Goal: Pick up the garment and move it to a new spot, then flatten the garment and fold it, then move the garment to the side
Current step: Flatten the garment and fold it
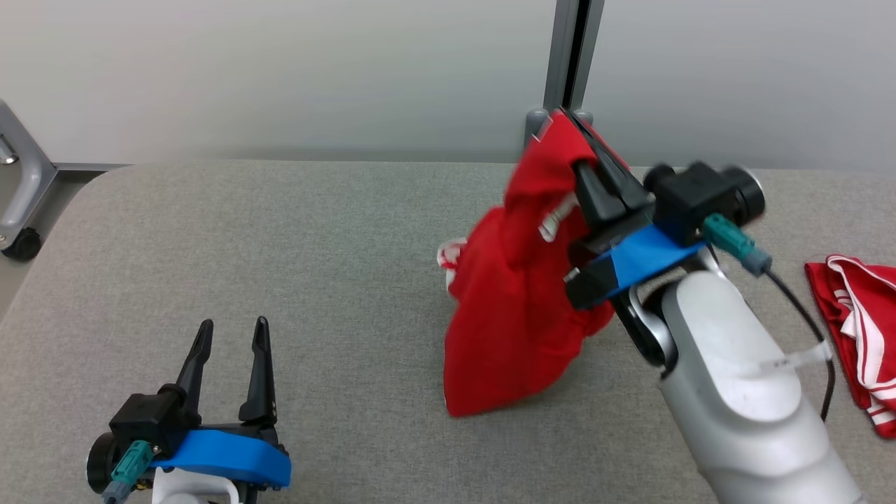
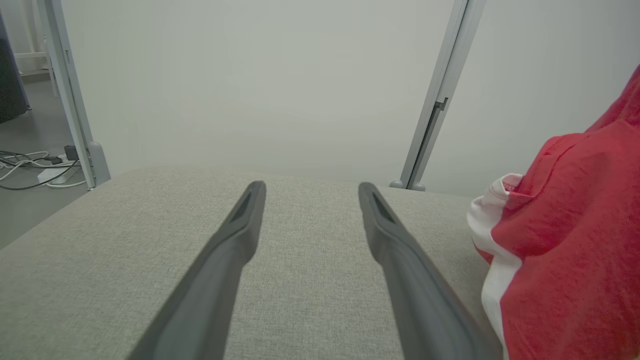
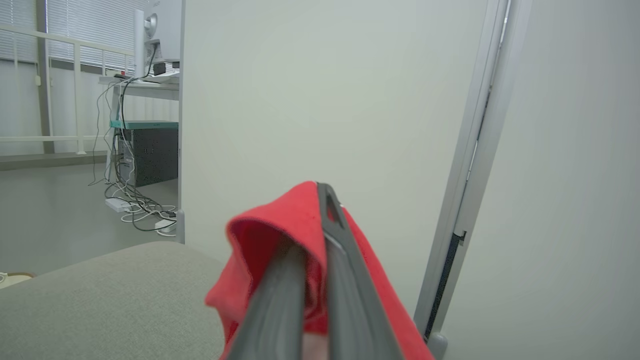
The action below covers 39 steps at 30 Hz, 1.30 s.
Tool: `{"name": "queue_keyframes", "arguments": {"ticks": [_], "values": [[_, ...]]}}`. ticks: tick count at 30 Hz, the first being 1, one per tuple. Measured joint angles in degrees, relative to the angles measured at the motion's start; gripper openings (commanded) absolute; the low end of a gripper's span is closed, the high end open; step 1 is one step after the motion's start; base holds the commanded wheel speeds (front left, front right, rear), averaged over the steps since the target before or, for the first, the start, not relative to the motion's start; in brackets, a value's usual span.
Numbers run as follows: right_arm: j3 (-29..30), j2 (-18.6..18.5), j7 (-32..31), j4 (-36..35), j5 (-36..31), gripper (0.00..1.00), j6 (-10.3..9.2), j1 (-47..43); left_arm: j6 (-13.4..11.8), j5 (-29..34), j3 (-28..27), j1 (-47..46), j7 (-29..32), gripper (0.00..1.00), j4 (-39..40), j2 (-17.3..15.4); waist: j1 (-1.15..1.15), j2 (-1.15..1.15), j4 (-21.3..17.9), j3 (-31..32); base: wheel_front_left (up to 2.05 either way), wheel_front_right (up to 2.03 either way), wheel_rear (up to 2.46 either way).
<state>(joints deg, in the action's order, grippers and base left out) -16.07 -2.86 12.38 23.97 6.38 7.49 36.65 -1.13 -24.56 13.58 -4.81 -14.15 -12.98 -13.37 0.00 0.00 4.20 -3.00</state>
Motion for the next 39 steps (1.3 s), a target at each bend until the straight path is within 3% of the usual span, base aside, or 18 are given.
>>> {"name": "queue_keyframes", "arguments": {"ticks": [6,11,20,22,23,28,32,35,39], "values": [[-5.7,0.0,0.5,-4.0,7.5,0.00,0.00,7.9,0.0,0.0,0.2,-0.1,-0.1,1.00,0.0,-0.1,0.00,0.00,0.1,-0.2,0.00,0.00,0.00],[-5.3,-0.9,1.9,-7.3,8.9,0.00,0.00,9.8,0.0,0.0,0.3,-0.4,-0.2,1.00,0.1,0.0,0.00,0.00,0.4,-0.9,0.00,0.00,0.00],[2.0,-6.9,-2.6,6.7,6.3,0.00,-0.01,-5.7,0.6,-0.1,0.7,-1.7,-0.5,1.00,-0.4,0.5,0.00,0.00,1.1,-2.3,0.00,0.00,0.00],[4.2,-7.0,-4.7,10.7,5.1,0.54,-0.01,-8.3,0.7,0.0,0.8,-2.3,-0.6,1.00,-0.6,0.6,0.00,0.00,1.3,-2.5,0.00,0.00,0.00],[5.5,-6.9,-5.5,12.2,4.6,1.00,-0.01,-9.3,0.7,0.0,0.9,-2.4,-0.6,1.00,-0.7,0.6,0.00,0.00,1.4,-2.6,0.00,0.00,0.00],[13.0,-6.4,-9.3,15.3,2.3,1.00,-0.01,-12.3,0.7,0.0,0.9,-2.6,-0.7,1.00,-1.2,0.7,0.00,0.00,1.5,-2.8,0.00,0.00,0.00],[17.3,-5.6,-16.7,13.3,0.5,1.00,-0.01,-14.9,0.9,0.0,0.8,-2.6,-0.7,1.00,-1.5,0.7,0.00,0.00,1.6,-2.5,0.00,0.00,0.00],[19.0,-4.4,-23.5,5.8,0.1,1.00,-0.01,-16.0,0.9,0.0,0.6,-2.6,-0.7,1.00,-1.7,0.7,0.00,0.00,1.6,-2.2,0.00,0.00,0.00],[18.3,-3.1,-31.4,-9.5,-0.2,1.00,-0.01,-17.2,0.9,0.0,0.6,-2.5,-0.8,1.00,-1.5,0.8,0.00,0.00,1.8,-2.2,0.00,0.00,0.00]]}}
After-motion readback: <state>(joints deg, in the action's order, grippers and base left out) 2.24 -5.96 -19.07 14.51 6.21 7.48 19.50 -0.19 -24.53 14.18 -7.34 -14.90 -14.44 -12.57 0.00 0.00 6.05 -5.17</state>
